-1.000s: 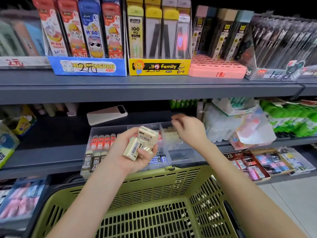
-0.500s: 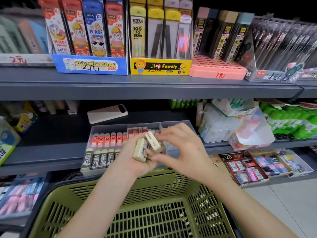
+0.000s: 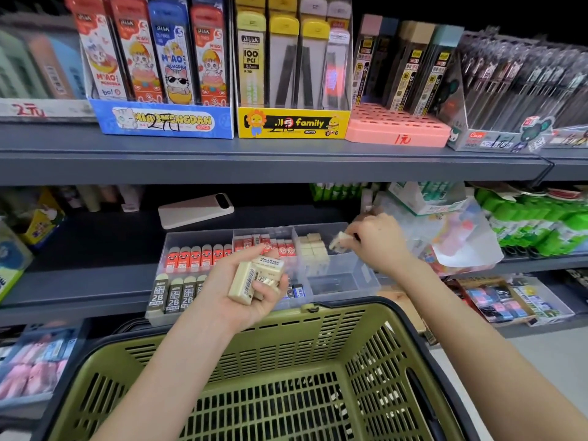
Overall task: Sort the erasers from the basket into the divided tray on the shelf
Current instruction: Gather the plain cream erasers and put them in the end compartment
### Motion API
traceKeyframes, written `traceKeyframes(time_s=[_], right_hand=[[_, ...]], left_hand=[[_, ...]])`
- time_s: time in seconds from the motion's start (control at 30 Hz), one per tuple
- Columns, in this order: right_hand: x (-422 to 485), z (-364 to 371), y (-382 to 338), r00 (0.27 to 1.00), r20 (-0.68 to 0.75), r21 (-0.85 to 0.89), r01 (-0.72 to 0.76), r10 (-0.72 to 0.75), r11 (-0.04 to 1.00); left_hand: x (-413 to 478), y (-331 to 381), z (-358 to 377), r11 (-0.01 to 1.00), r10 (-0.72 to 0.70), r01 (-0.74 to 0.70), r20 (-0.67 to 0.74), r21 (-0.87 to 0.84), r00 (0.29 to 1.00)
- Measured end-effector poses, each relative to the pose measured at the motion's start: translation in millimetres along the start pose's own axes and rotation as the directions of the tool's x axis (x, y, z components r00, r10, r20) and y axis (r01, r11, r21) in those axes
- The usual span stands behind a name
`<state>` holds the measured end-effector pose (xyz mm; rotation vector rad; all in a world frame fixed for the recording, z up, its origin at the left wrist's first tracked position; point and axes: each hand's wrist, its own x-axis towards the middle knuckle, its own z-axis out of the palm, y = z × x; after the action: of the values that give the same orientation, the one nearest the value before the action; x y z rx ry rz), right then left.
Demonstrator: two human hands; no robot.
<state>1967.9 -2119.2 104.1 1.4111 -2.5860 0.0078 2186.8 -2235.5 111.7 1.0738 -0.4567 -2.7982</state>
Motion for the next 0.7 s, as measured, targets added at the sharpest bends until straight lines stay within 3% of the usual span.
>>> traceKeyframes(time_s=[0.07, 0.3, 0.43, 0.5, 0.57, 0.6, 0.67, 0.7], right_hand=[[11, 6, 0, 0.992, 0.126, -0.102, 0.041, -0.028, 0.994], [22, 6, 0, 0.907, 0.407, 0.173, 0.040, -0.109, 0.984], [18, 5, 4, 0.892, 0.441, 0.214, 0.000, -0.097, 0.977], [12, 2, -1, 0.939, 0.336, 0.105, 0.039, -0.072, 0.994], [1, -3, -12, 0.993, 0.083, 0.115, 0.069, -0.079, 0.991], [-7, -7, -21, 0.996, -0.047, 0.250, 0.089, -0.080, 0.964], [-28, -22, -45, 0.966, -0.244, 0.553, 0.207, -0.081, 0.807], [-39, -30, -59, 0.950, -0.298, 0.607, 0.266, -0.095, 0.749]], left_hand=[[0, -1, -2, 1.000, 0.014, -0.014, -0.012, -0.005, 1.000], [3, 0, -5, 1.000, 0.004, -0.004, -0.016, -0.005, 1.000], [5, -1, -4, 1.000, 0.009, -0.009, -0.014, -0.008, 1.000], [5, -2, -3, 1.000, 0.010, -0.010, -0.009, -0.002, 1.000], [5, -3, -1, 1.000, 0.013, -0.013, -0.006, 0.004, 1.000], [6, -4, 0, 1.000, 0.014, -0.014, -0.008, -0.001, 1.000], [6, -6, 3, 1.000, 0.020, -0.021, -0.010, -0.023, 1.000], [6, -8, 4, 0.999, 0.027, -0.027, -0.008, -0.034, 1.000]])
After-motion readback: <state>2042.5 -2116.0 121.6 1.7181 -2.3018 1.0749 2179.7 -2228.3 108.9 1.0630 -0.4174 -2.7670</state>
